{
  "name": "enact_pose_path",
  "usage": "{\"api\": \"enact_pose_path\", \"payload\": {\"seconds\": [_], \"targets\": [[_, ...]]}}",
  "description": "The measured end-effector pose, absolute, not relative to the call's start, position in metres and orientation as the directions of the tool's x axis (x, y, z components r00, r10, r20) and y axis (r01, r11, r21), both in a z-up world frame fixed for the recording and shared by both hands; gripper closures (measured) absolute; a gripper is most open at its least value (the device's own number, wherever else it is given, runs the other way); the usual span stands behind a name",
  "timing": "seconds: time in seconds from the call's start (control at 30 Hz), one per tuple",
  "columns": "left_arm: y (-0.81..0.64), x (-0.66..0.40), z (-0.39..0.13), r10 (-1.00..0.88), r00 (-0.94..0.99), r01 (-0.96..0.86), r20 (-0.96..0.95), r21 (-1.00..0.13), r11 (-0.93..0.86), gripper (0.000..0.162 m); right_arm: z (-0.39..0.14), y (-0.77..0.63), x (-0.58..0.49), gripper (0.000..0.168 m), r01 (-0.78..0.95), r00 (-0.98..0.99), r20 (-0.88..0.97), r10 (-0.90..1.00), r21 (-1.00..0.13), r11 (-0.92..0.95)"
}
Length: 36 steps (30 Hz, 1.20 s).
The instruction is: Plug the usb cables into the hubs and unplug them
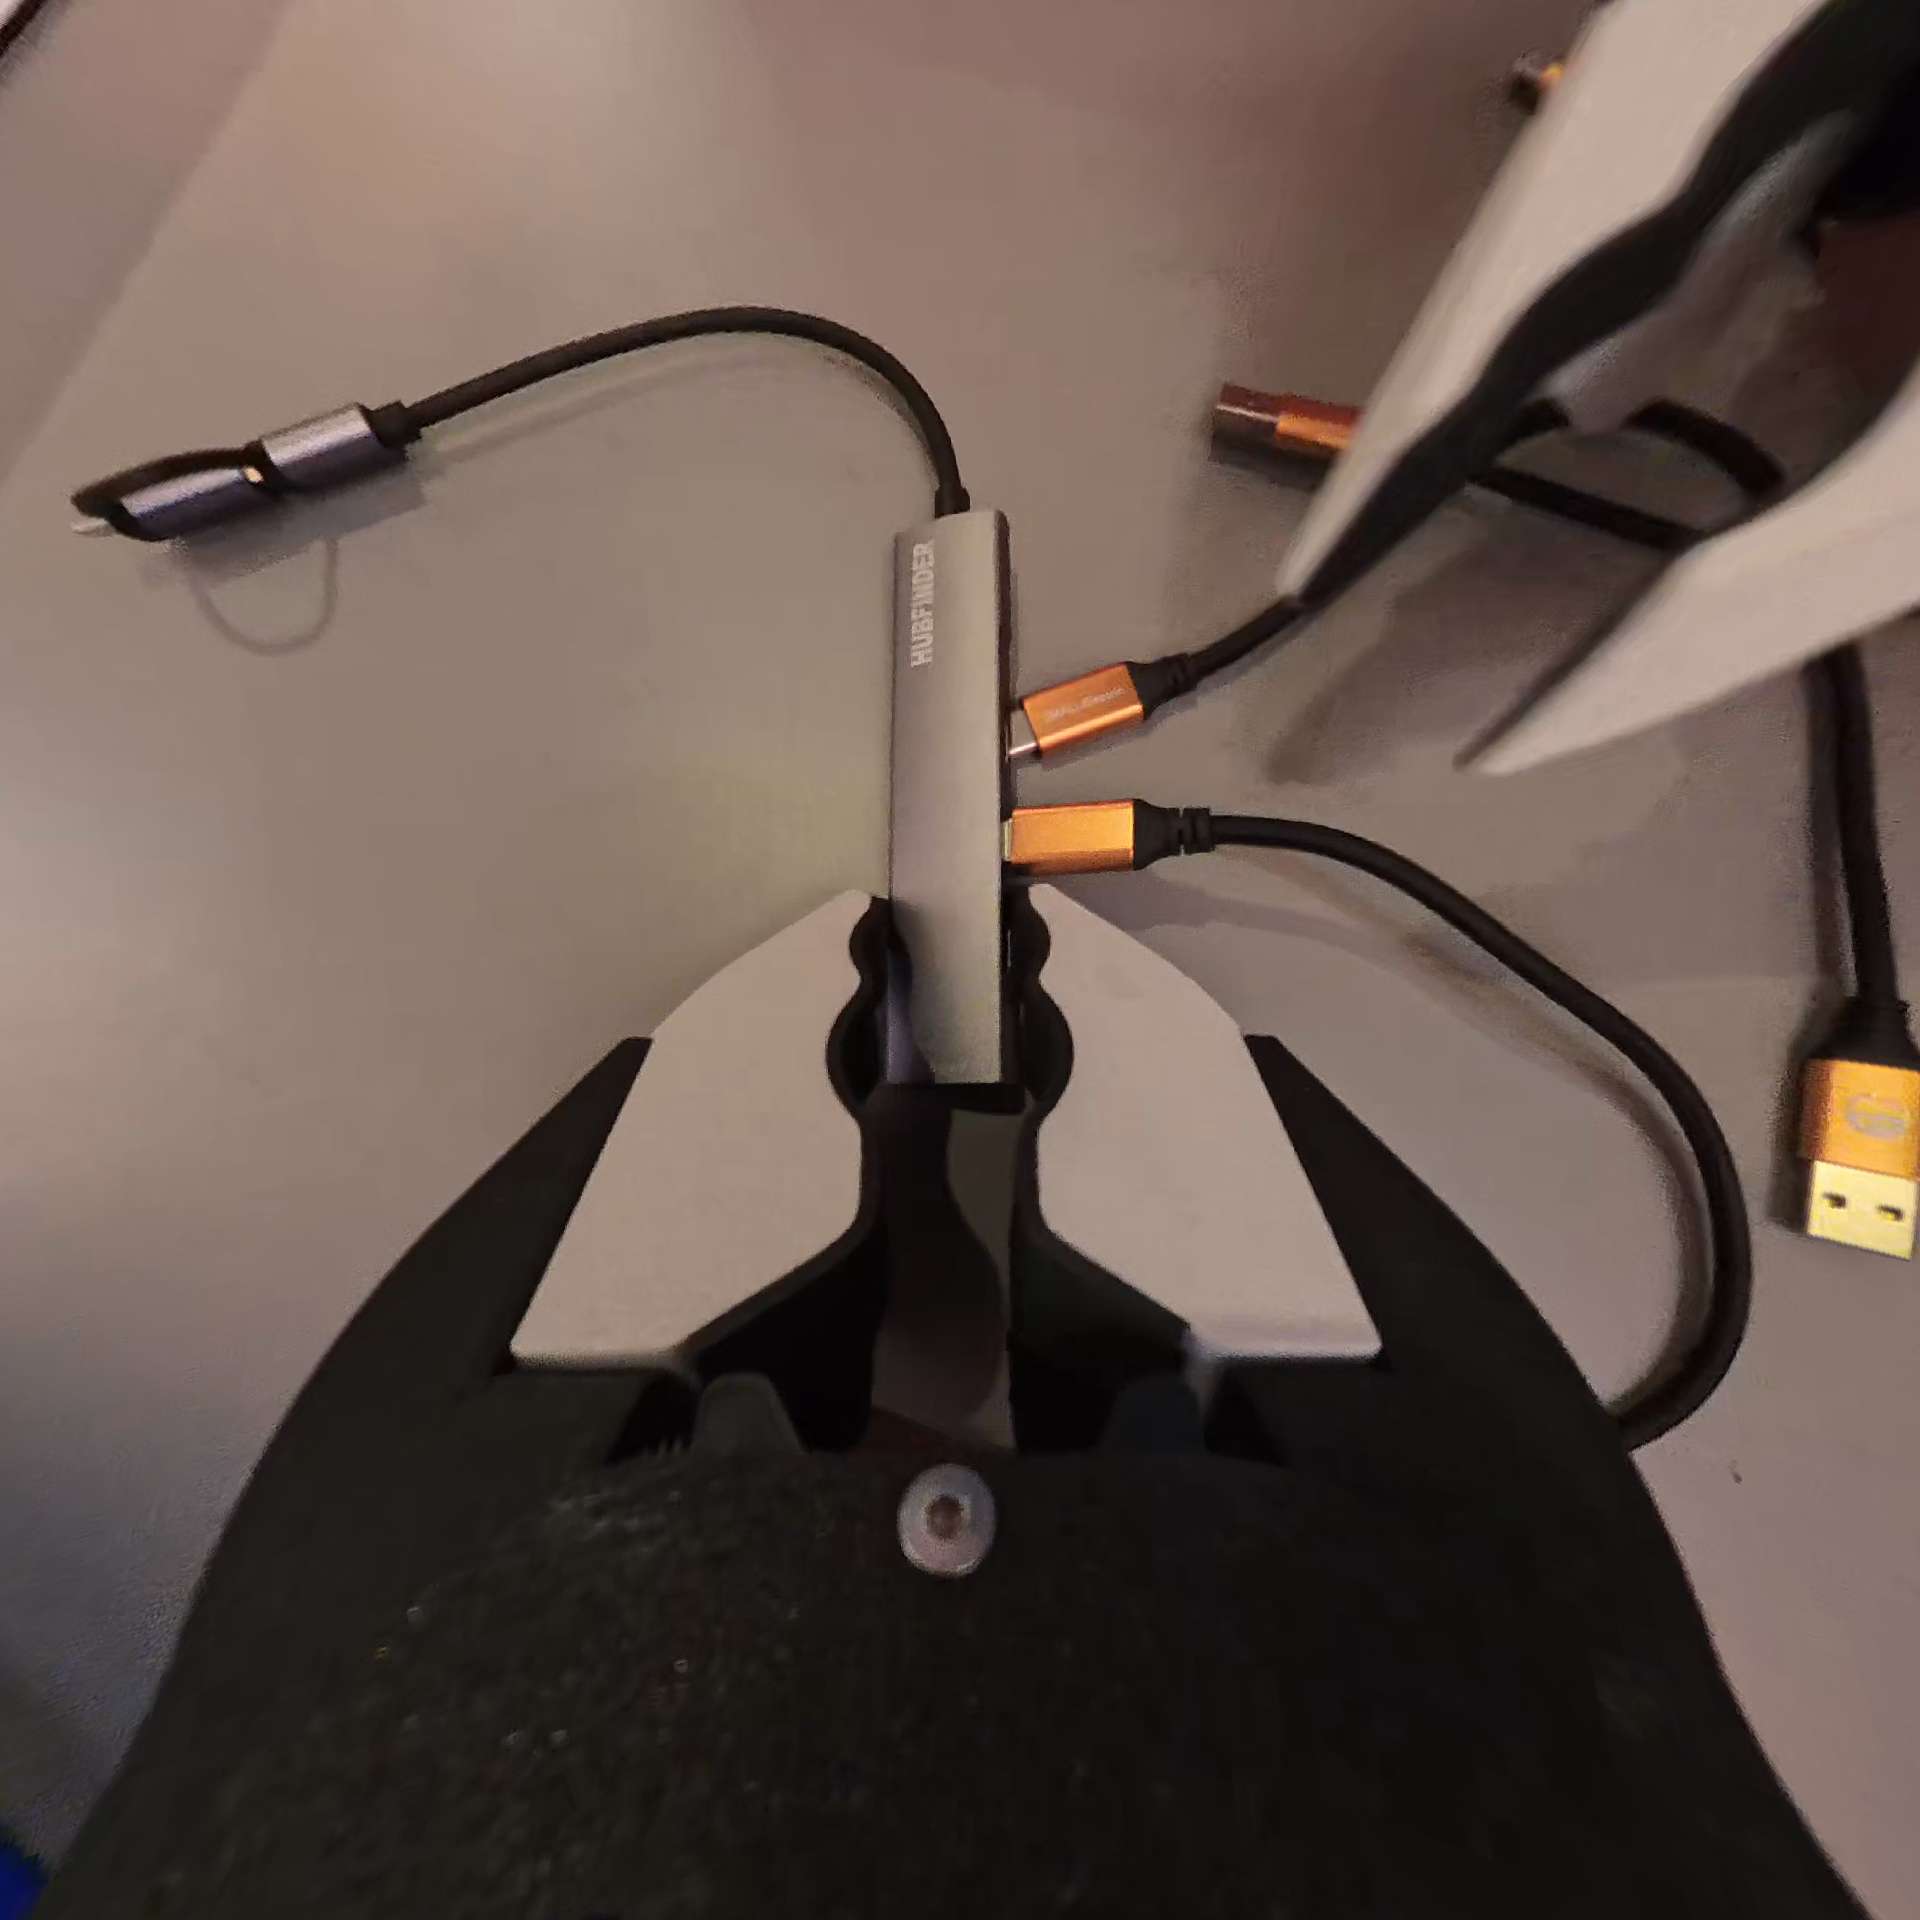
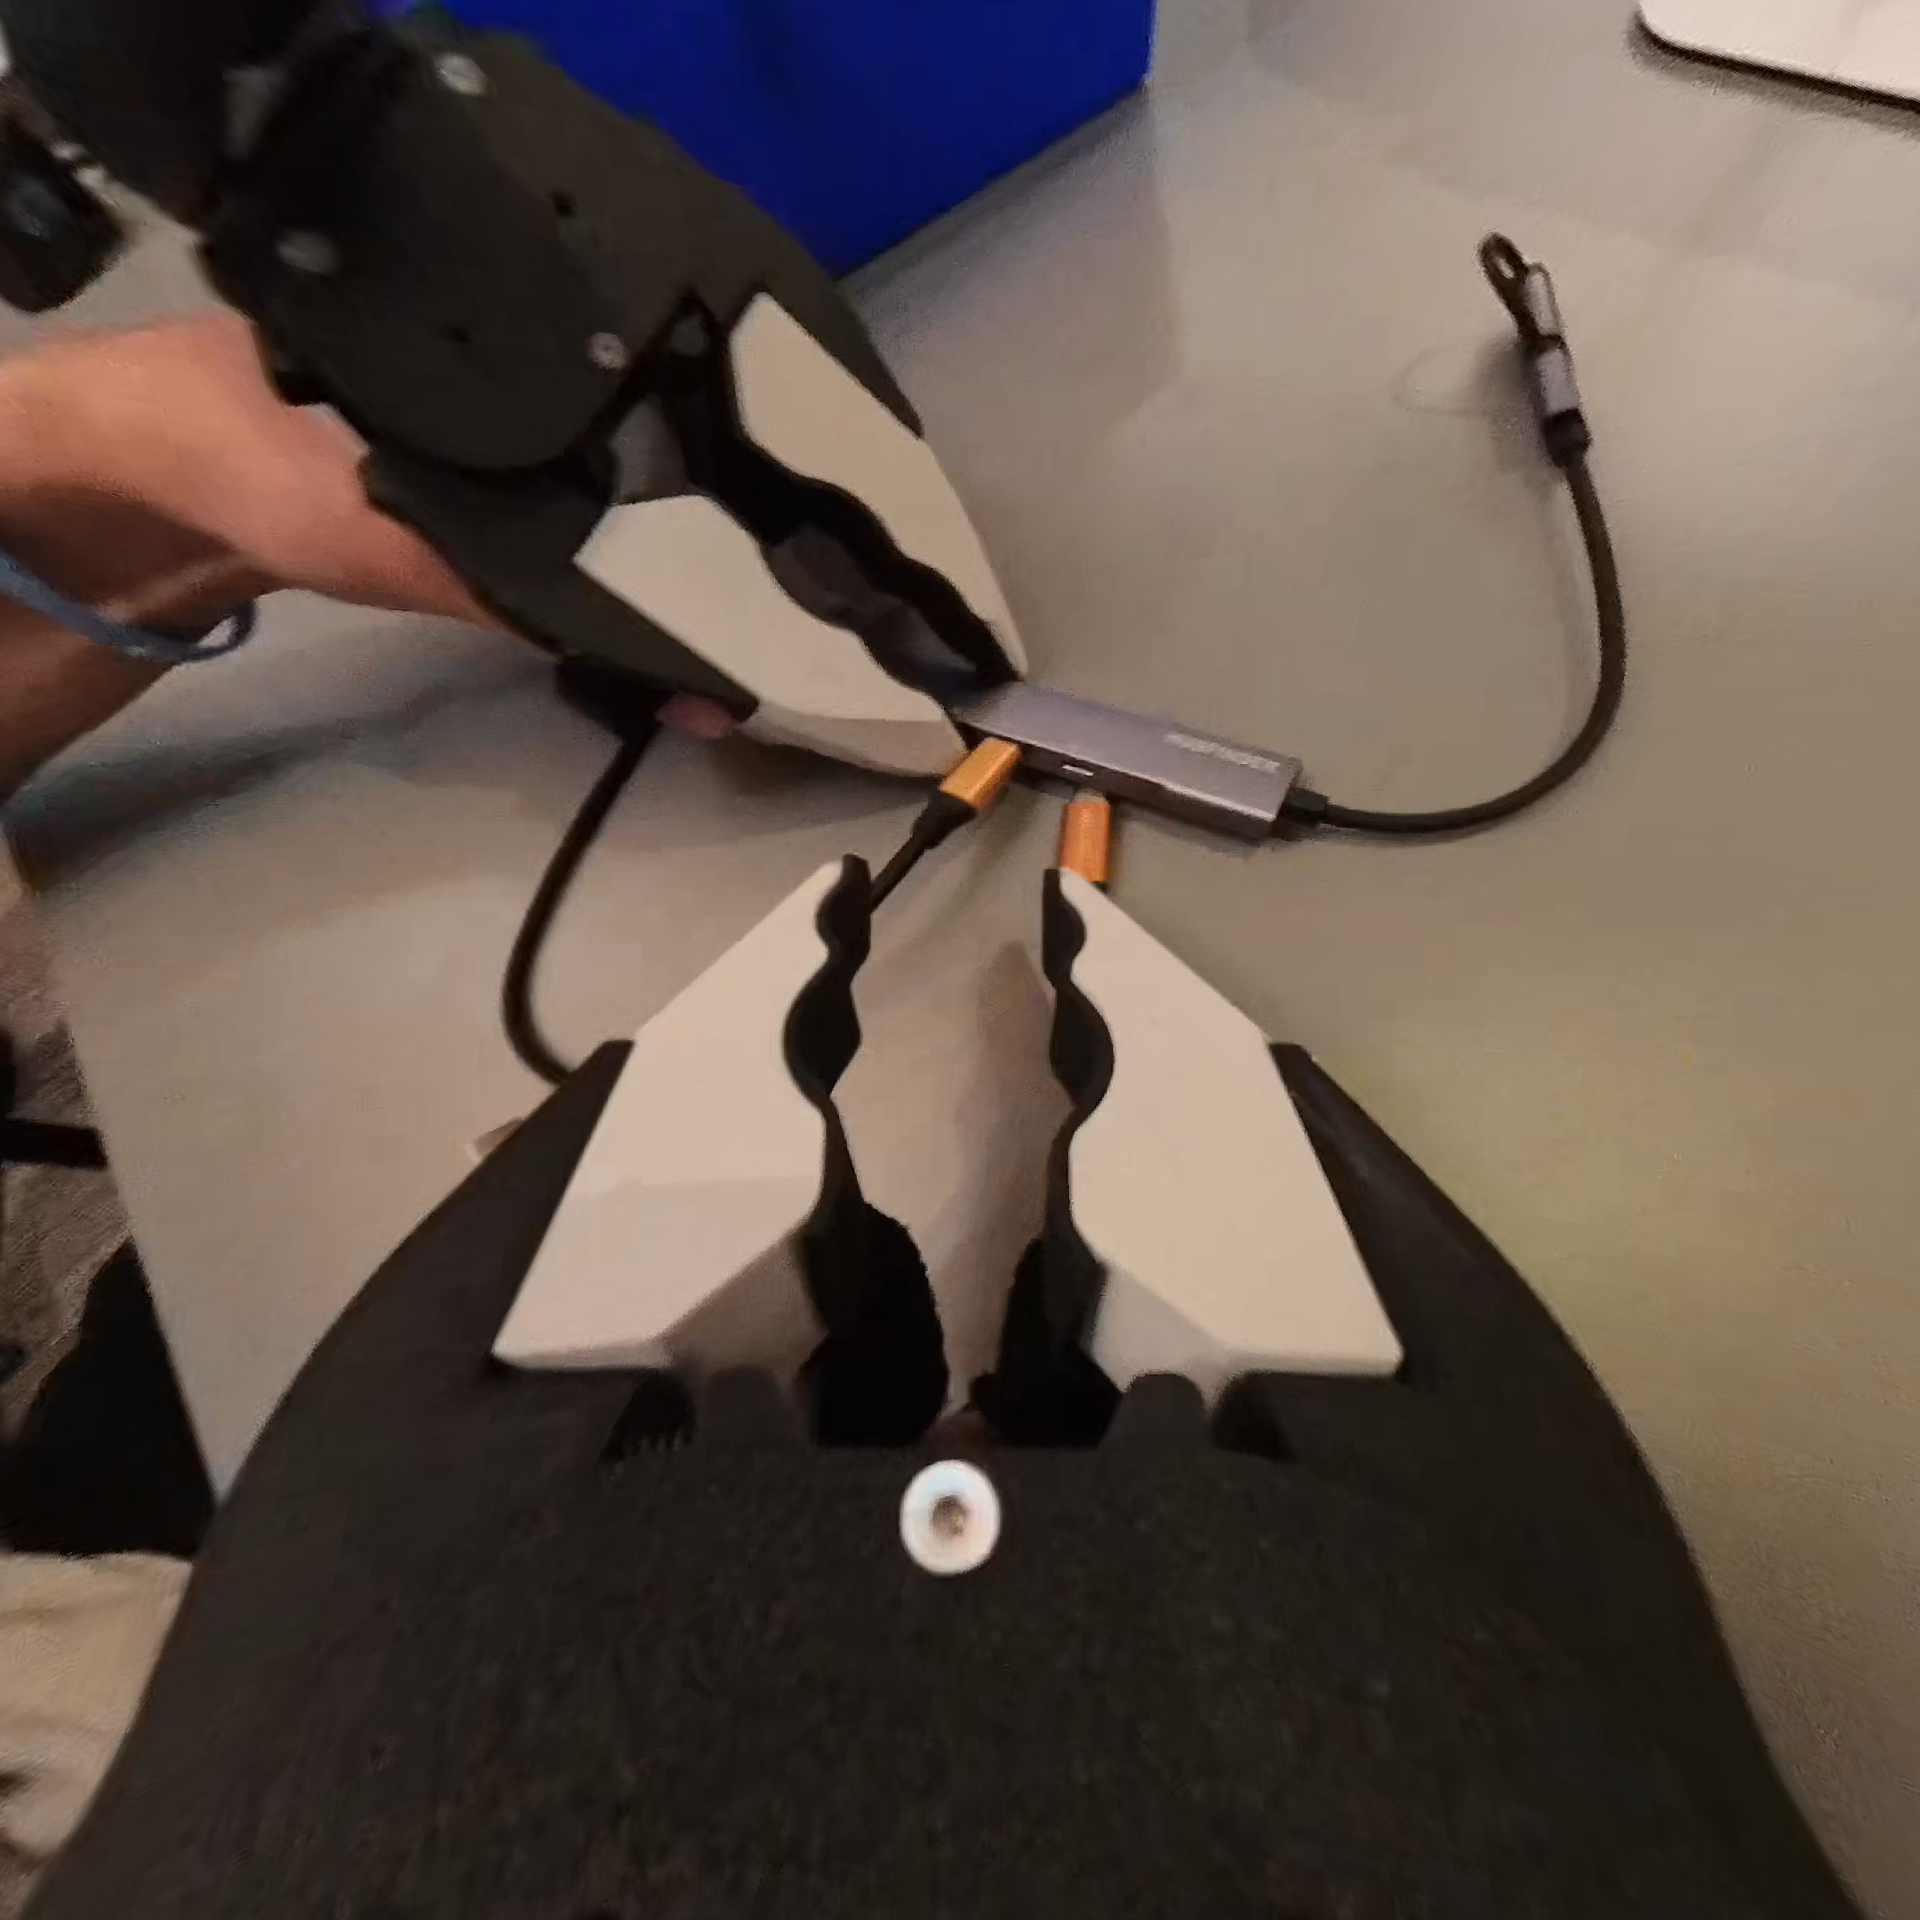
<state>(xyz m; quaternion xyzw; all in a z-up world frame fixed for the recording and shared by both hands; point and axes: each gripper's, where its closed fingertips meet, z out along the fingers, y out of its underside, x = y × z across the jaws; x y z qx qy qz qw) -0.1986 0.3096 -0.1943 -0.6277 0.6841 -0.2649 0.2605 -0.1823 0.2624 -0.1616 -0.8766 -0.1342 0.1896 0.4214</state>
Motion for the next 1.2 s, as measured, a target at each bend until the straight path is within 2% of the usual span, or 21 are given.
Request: {"api": "enact_pose_path", "payload": {"seconds": [0.13, 0.3, 0.43, 0.6, 0.7, 0.77, 0.9, 1.03, 1.17, 1.2], "targets": [[0.304, -0.193, -0.193, -0.999, 0.01, -0.714, -0.032, -0.7, 0.015, 0.141, -0.18, 0.278, -0.184, 0.141, 0.065, 0.926, -0.199, 0.319, -0.751, -0.657], [0.302, -0.191, -0.193, -0.993, 0.097, -0.72, -0.067, -0.693, -0.024, 0.141, -0.187, 0.286, -0.186, 0.155, 0.182, 0.952, -0.029, 0.305, -0.748, -0.638], [0.301, -0.191, -0.194, -0.995, 0.101, -0.707, 0.004, -0.703, -0.075, 0.141, -0.188, 0.286, -0.185, 0.158, 0.286, 0.946, 0.118, 0.301, -0.741, -0.608], [0.297, -0.192, -0.193, -0.998, 0.061, -0.704, 0.001, -0.709, -0.043, 0.14, -0.185, 0.281, -0.183, 0.158, 0.337, 0.928, 0.16, 0.338, -0.746, -0.574], [0.293, -0.192, -0.193, -1.0, 0.031, -0.702, -0.004, -0.712, -0.019, 0.14, -0.184, 0.278, -0.181, 0.158, 0.26, 0.929, 0.032, 0.368, -0.766, -0.589], [0.293, -0.191, -0.193, -0.999, 0.035, -0.701, -0.004, -0.713, -0.022, 0.14, -0.184, 0.278, -0.18, 0.159, 0.259, 0.926, 0.024, 0.377, -0.766, -0.588], [0.294, -0.19, -0.193, -0.998, 0.055, -0.704, 0.005, -0.709, -0.042, 0.14, -0.184, 0.276, -0.182, 0.159, 0.456, 0.884, 0.296, 0.361, -0.711, -0.535], [0.293, -0.189, -0.193, -0.999, 0.043, -0.7, -0.005, -0.714, -0.027, 0.14, -0.184, 0.274, -0.177, 0.159, 0.313, 0.923, 0.102, 0.372, -0.761, -0.568], [0.296, -0.187, -0.194, -0.997, 0.08, -0.707, 0.004, -0.704, -0.06, 0.141, -0.183, 0.278, -0.18, 0.16, 0.413, 0.906, 0.262, 0.332, -0.72, -0.558], [0.298, -0.188, -0.194, -0.997, 0.082, -0.706, 0.002, -0.706, -0.06, 0.14, -0.184, 0.276, -0.18, 0.159, 0.401, 0.908, 0.237, 0.345, -0.728, -0.556]]}}
